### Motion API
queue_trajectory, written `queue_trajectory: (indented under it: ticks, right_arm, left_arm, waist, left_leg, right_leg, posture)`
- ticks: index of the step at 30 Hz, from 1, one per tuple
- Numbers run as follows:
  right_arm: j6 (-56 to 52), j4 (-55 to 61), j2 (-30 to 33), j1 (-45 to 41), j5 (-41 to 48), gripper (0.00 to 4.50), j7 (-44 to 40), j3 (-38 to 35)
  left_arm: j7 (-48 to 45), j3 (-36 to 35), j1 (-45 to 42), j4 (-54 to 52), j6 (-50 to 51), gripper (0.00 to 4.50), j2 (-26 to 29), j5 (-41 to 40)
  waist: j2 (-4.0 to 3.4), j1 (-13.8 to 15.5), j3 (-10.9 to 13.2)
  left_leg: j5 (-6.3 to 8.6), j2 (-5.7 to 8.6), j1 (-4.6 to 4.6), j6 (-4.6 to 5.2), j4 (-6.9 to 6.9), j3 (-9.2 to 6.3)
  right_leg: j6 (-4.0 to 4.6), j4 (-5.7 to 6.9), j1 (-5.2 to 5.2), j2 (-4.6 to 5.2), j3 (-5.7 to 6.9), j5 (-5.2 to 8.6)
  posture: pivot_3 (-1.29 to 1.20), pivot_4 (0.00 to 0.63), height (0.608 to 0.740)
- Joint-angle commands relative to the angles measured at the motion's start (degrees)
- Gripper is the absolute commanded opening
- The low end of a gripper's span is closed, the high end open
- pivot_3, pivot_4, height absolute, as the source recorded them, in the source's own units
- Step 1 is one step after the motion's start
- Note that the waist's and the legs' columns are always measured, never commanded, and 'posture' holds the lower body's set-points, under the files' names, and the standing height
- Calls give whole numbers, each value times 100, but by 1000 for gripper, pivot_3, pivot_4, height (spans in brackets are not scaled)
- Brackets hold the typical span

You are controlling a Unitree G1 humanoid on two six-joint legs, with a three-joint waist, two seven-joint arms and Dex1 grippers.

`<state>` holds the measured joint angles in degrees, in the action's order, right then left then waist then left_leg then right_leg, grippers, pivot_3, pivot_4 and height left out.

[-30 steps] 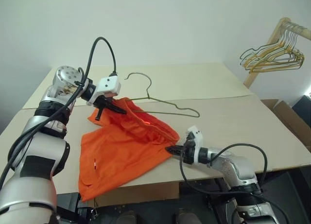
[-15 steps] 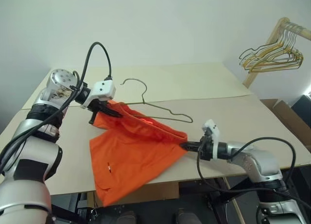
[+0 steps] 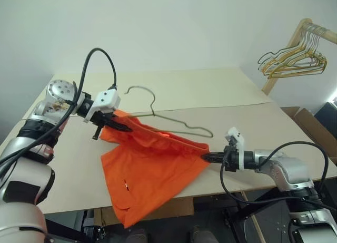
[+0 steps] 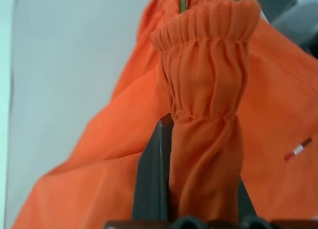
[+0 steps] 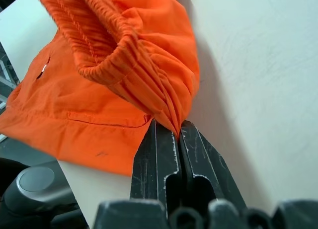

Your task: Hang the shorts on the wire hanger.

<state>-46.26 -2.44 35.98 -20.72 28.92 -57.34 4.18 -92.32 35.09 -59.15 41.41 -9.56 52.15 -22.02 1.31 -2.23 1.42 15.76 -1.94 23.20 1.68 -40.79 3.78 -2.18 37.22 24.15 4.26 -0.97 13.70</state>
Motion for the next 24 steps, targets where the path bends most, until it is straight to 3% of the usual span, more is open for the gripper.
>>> queue_trajectory:
  ticks: [1, 12, 24]
  right_arm:
    - [83, -26, 144, -74, -99, 61, -1, -86]
    - [91, 38, 258, -3, -124, 61, -87, -138]
    - [215, 173, 360, 0, -89, 61, -171, -220]
  left_arm:
    - [-18, -200, -134, 363, -194, 16, 31, 468]
    - [78, -649, -270, 998, -211, 16, -311, 1433]
    - [87, -663, -164, 1479, -1051, 16, -304, 2365]
  waist:
    - [0, 22, 0]
    - [0, 110, 0]
    - [0, 120, 0]
  left_leg:
    - [0, 0, 1, 0, 0, 1]
    - [0, 1, 5, 0, -2, 26]
    - [0, 0, 5, 0, -3, 35]
  right_leg:
    - [0, 0, 0, -1, 1, 0]
    - [0, -3, 1, 0, 2, 0]
    - [0, -3, 2, 0, 3, 0]
  posture:
    - [-18, 0, 740]
    - [-21, 0, 740]
    - [-32, 0, 740]
